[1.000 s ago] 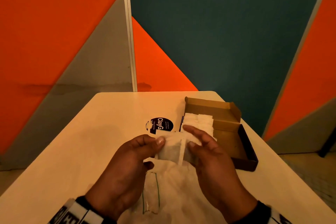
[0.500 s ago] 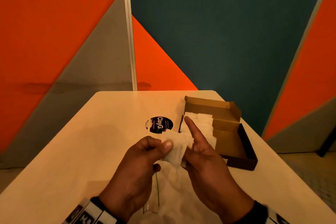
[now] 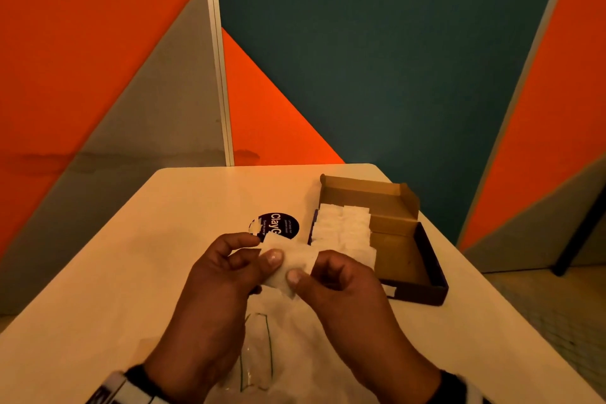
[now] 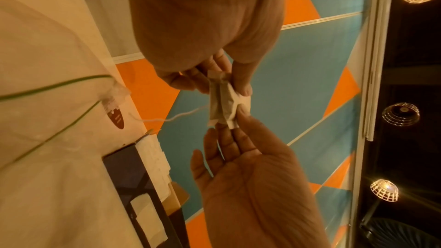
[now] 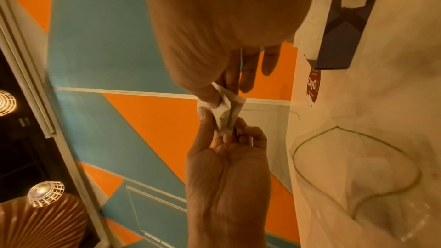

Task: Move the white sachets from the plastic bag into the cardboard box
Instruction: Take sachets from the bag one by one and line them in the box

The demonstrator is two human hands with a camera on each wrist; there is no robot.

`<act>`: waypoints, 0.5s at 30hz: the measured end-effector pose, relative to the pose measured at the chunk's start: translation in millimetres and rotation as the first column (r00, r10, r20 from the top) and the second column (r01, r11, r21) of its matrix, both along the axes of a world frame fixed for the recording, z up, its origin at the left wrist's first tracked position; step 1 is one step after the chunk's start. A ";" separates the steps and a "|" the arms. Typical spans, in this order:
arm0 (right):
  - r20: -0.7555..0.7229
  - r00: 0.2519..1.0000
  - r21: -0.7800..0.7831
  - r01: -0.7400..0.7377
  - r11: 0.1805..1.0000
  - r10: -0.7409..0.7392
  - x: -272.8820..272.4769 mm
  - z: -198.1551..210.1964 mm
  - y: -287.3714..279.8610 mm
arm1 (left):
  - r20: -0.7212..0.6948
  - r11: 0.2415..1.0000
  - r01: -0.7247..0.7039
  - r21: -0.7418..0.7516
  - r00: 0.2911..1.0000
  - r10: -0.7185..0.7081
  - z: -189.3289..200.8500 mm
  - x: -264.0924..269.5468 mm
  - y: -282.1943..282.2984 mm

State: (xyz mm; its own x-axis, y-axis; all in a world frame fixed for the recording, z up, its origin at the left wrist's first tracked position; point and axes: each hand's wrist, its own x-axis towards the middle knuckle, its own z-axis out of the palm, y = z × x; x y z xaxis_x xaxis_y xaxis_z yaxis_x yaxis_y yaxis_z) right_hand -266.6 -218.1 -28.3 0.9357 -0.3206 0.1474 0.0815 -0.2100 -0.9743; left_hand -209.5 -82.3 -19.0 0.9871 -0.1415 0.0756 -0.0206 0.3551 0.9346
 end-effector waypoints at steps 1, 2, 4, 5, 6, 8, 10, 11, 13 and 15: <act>-0.012 1.000 -0.024 0.010 1.000 -0.011 -1.1 3.0 0.9 | 0.020 1.000 0.005 0.005 1.000 -0.005 1.3 -0.6 -0.1; -0.017 1.000 -0.032 0.006 0.999 -0.007 -0.6 4.8 -0.6 | 0.039 1.000 0.016 0.015 0.999 -0.017 3.3 -1.5 -0.5; -0.004 1.000 -0.026 -0.012 1.000 0.011 0.4 14.8 -7.7 | 0.075 0.998 0.027 0.052 0.997 -0.031 8.3 -2.8 2.4; 0.024 1.000 -0.003 -0.016 1.000 0.016 1.1 22.5 -13.1 | 0.090 0.997 0.024 0.075 0.995 -0.030 10.0 -2.4 5.4; 0.059 0.998 0.037 -0.021 0.999 0.019 4.4 28.6 -21.7 | 0.100 0.995 0.017 0.098 0.995 -0.027 11.5 -1.7 10.2; 0.104 0.994 0.081 0.011 0.997 -0.019 13.0 40.7 -45.3 | 0.121 0.984 -0.003 0.176 0.992 -0.019 14.3 -0.4 22.1; 0.100 0.993 0.054 0.056 0.997 -0.062 23.2 52.1 -70.4 | 0.166 0.957 -0.031 0.288 0.986 -0.018 15.9 -1.3 38.0; 0.089 0.993 0.053 0.069 0.996 -0.073 29.0 53.9 -83.6 | 0.204 0.934 -0.040 0.356 0.978 -0.036 16.4 -1.6 46.7; 0.038 0.995 0.070 0.093 0.993 -0.096 39.4 48.4 -107.6 | 0.301 0.812 -0.074 0.579 0.945 -0.129 15.8 -0.1 66.7; -0.022 0.994 0.068 0.112 0.991 -0.110 44.8 36.2 -126.8 | 0.304 0.598 -0.102 0.795 0.920 -0.247 11.5 6.5 88.2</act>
State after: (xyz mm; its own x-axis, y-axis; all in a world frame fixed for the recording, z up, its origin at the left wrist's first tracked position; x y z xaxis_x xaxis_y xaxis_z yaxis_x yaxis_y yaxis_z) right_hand -221.8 -344.9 8.0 0.8961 -0.4314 0.1042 0.0432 -0.1487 -0.9879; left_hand -203.0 5.9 -7.5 0.8943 -0.3857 0.2270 -0.4082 -0.4952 0.7669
